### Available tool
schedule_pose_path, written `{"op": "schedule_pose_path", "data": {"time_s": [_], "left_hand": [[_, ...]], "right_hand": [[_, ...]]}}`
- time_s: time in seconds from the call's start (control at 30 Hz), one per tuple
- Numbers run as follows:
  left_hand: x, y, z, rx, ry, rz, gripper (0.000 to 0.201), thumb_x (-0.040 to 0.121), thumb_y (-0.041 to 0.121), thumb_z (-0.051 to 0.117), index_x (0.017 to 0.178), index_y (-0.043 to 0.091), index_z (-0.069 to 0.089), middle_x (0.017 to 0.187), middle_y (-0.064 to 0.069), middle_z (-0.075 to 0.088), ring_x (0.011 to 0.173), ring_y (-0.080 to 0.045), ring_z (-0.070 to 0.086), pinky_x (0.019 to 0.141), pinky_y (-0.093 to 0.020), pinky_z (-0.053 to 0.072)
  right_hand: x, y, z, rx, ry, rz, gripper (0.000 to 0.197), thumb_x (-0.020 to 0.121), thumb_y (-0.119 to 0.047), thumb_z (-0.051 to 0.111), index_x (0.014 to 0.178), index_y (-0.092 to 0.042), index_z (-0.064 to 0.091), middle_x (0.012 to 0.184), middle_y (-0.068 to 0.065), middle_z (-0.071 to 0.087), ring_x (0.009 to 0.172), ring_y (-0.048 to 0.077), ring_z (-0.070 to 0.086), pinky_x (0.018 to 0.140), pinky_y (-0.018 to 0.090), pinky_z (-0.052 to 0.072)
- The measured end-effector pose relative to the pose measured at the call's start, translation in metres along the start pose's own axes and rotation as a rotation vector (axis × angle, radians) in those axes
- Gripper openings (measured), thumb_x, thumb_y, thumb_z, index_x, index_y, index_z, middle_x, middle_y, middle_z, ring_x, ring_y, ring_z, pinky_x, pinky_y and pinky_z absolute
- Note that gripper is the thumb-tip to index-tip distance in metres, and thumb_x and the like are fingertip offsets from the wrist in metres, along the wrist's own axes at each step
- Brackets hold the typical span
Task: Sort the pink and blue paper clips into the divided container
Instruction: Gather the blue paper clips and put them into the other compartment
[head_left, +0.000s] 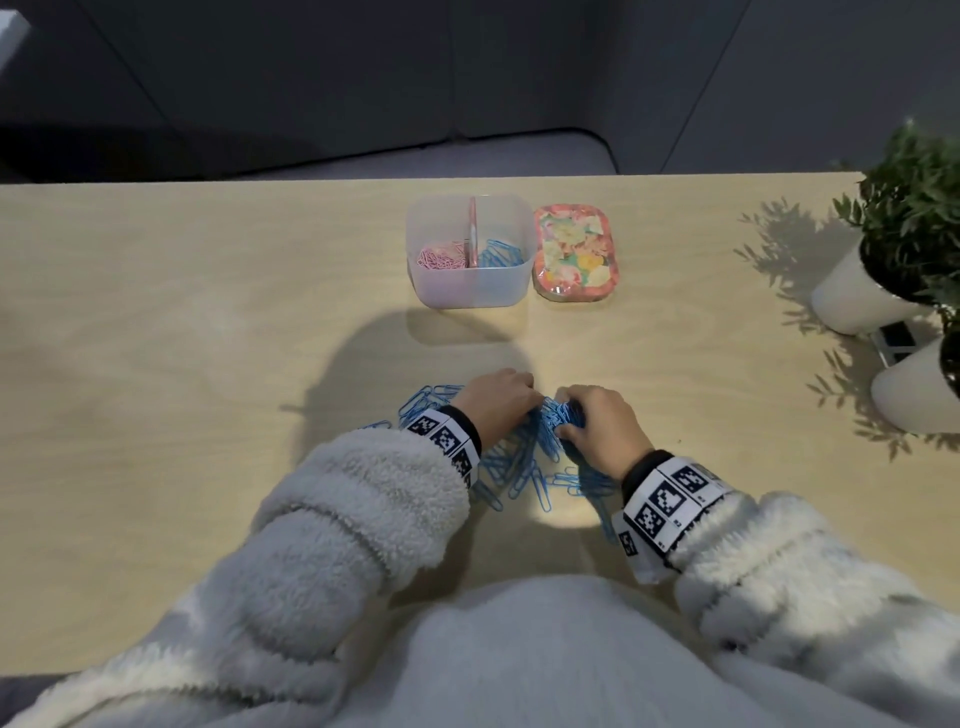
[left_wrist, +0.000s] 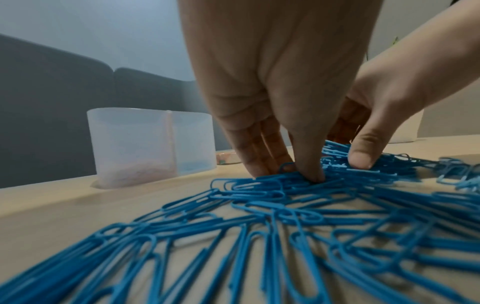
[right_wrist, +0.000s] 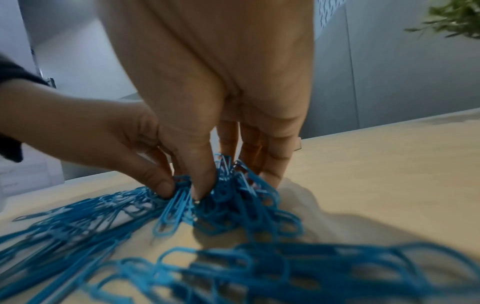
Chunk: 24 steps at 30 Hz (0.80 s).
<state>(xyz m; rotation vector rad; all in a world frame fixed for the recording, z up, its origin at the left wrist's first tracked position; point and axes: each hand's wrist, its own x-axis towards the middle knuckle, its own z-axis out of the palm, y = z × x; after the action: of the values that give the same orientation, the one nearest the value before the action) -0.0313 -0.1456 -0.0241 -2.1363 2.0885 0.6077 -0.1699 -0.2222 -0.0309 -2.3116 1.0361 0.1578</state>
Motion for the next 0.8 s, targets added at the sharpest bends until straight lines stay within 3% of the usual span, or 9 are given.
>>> {"op": "schedule_pose_path", "data": {"time_s": [0.17,0.23,0.3,0.4,0.47,0.53,0.6,0.73,0.8], "left_hand": [[-0.005,-0.014,0.001,-0.072,0.008,-0.078,0.024,0.094,0.017,0.046,0.111,0.016,0.064,0.113,-0.01,0.058,0.109,-0.029,0.054,0.078,-0.038,0.045],[-0.007,-0.02,0.004,-0.105,0.028,-0.096,0.024,0.094,0.017,0.046,0.11,0.016,0.064,0.113,-0.009,0.058,0.108,-0.028,0.054,0.076,-0.038,0.045],[-0.009,-0.024,0.006,-0.129,0.061,-0.11,0.024,0.095,0.019,0.045,0.11,0.016,0.063,0.113,-0.008,0.059,0.109,-0.027,0.053,0.076,-0.038,0.045],[-0.011,-0.028,0.003,-0.182,0.117,-0.119,0.024,0.095,0.02,0.045,0.11,0.014,0.063,0.113,-0.009,0.06,0.108,-0.027,0.053,0.078,-0.039,0.045],[-0.012,-0.03,0.0,-0.257,0.174,-0.108,0.023,0.094,0.019,0.048,0.107,0.01,0.065,0.108,-0.012,0.061,0.103,-0.03,0.056,0.079,-0.04,0.046],[-0.016,-0.032,-0.006,-0.35,0.243,-0.1,0.021,0.092,0.016,0.052,0.103,0.006,0.067,0.103,-0.015,0.063,0.097,-0.033,0.059,0.079,-0.043,0.048],[-0.019,-0.035,-0.012,-0.421,0.317,-0.107,0.018,0.089,0.013,0.055,0.1,0.004,0.067,0.099,-0.018,0.065,0.093,-0.034,0.061,0.078,-0.043,0.048],[-0.022,-0.046,-0.029,-0.466,0.41,-0.155,0.017,0.088,0.012,0.057,0.098,0.002,0.068,0.096,-0.018,0.068,0.09,-0.034,0.062,0.076,-0.036,0.044],[-0.021,-0.053,-0.038,-0.485,0.448,-0.188,0.017,0.088,0.012,0.057,0.098,0.003,0.068,0.098,-0.016,0.069,0.092,-0.031,0.063,0.074,-0.024,0.039]], "right_hand": [[0.007,-0.006,-0.017,0.021,0.003,0.005,0.012,0.075,-0.007,0.068,0.087,-0.01,0.066,0.086,0.013,0.066,0.089,0.03,0.059,0.072,0.031,0.038],[0.015,-0.007,-0.027,0.052,0.002,0.011,0.01,0.073,-0.007,0.071,0.074,-0.015,0.064,0.073,0.007,0.06,0.078,0.026,0.057,0.068,0.026,0.035],[0.024,-0.011,-0.041,0.103,-0.006,0.01,0.029,0.072,-0.007,0.073,0.059,-0.022,0.051,0.06,-0.003,0.051,0.058,0.013,0.053,0.063,0.023,0.035],[0.048,-0.026,-0.066,0.25,-0.038,0.003,0.031,0.074,-0.004,0.074,0.059,-0.02,0.051,0.058,-0.005,0.053,0.039,-0.002,0.05,0.05,0.016,0.043],[0.069,-0.038,-0.08,0.317,-0.027,-0.014,0.031,0.072,-0.004,0.075,0.057,-0.016,0.051,0.058,0.004,0.056,0.043,0.003,0.053,0.058,0.029,0.05],[0.093,-0.052,-0.092,0.324,0.014,-0.026,0.024,0.069,-0.007,0.078,0.061,-0.007,0.055,0.065,0.01,0.057,0.06,0.018,0.054,0.065,0.041,0.049],[0.116,-0.068,-0.102,0.322,0.071,-0.03,0.026,0.068,-0.009,0.079,0.072,0.006,0.058,0.071,0.011,0.054,0.067,0.021,0.05,0.066,0.039,0.046],[0.147,-0.099,-0.115,0.374,0.134,-0.027,0.018,0.067,-0.005,0.078,0.068,-0.001,0.06,0.063,0.004,0.052,0.068,0.021,0.052,0.075,0.046,0.054],[0.157,-0.109,-0.112,0.353,0.138,-0.01,0.022,0.069,-0.006,0.078,0.061,-0.004,0.058,0.07,0.006,0.058,0.073,0.021,0.057,0.079,0.045,0.056]]}}
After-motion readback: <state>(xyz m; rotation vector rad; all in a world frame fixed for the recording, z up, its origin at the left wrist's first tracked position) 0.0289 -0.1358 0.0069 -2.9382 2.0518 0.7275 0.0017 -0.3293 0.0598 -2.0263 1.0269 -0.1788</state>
